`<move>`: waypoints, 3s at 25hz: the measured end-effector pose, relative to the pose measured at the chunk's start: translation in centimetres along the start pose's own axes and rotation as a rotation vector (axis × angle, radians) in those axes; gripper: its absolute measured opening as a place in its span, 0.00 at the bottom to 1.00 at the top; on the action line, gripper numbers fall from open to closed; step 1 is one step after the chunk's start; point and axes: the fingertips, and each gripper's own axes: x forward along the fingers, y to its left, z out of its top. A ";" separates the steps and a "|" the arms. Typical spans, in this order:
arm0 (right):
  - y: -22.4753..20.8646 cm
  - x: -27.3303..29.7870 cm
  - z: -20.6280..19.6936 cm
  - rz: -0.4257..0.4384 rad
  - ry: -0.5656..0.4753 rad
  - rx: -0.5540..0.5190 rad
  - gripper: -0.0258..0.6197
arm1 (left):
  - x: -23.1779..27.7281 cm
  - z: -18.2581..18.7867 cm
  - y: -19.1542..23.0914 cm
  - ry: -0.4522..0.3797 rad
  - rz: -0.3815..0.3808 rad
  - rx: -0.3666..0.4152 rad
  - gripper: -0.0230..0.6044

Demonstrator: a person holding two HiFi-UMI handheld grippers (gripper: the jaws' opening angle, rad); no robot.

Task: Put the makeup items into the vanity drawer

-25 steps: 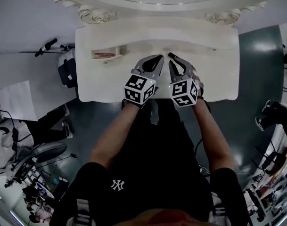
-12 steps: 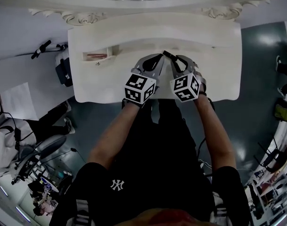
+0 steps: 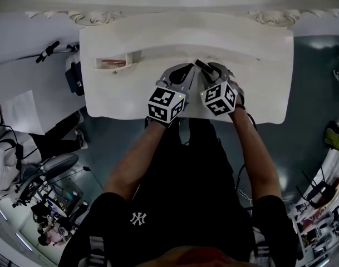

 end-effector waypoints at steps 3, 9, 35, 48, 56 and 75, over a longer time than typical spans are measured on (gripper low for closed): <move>0.1 0.7 -0.2 0.016 0.009 0.002 0.28 | 0.0 -0.3 0.2 0.002 0.009 -0.008 0.04; 0.1 1.5 -0.4 0.027 0.023 0.012 0.23 | -0.2 -0.7 0.7 0.003 0.025 -0.020 0.04; 2.8 -3.2 5.4 -0.070 -0.068 -0.017 0.22 | -5.8 0.5 1.4 -0.066 0.020 -0.006 0.04; 8.1 -4.1 14.5 -0.046 -0.176 -0.143 0.22 | -12.8 2.3 5.8 -0.162 0.113 -0.021 0.04; 12.4 -2.6 20.3 0.005 -0.235 -0.242 0.22 | -17.4 2.6 9.8 -0.211 0.192 -0.049 0.04; 18.7 4.1 27.5 0.127 -0.246 -0.394 0.22 | -23.3 2.1 18.7 -0.267 0.344 -0.141 0.04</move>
